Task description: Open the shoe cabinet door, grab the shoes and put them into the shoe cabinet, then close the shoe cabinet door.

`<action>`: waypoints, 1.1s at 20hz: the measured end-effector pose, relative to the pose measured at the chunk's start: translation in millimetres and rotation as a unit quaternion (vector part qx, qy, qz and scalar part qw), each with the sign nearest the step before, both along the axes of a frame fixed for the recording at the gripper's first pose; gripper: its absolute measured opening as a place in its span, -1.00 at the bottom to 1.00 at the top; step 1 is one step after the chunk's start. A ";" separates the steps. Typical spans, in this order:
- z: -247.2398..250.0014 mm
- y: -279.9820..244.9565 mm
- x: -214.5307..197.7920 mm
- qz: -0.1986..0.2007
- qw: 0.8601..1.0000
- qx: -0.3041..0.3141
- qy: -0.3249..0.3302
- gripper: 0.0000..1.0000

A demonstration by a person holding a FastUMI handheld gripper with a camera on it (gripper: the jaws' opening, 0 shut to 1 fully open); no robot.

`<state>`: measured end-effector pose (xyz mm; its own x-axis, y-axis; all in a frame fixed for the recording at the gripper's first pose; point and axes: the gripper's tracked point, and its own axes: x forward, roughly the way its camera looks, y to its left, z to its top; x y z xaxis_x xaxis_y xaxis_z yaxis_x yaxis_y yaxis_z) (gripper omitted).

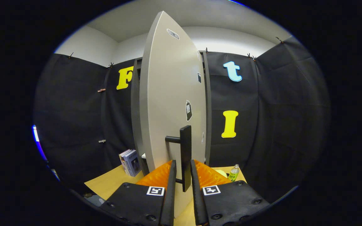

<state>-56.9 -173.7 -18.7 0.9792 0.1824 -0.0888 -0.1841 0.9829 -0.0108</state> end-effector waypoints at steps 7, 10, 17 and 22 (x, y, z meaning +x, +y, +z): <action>39.2 -76.7 -52.8 -0.095 0.994 -0.006 -0.047 -0.42; 33.9 -90.8 -67.2 -0.109 0.993 -0.002 -0.051 -0.42; 2.7 -69.5 -64.4 -0.089 0.996 -0.006 -0.024 -0.43; -24.8 -41.5 -52.1 -0.059 0.998 0.010 0.000 -0.42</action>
<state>-109.0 -215.1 -43.4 0.9940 0.0675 -0.0866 -0.0669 0.9977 0.0095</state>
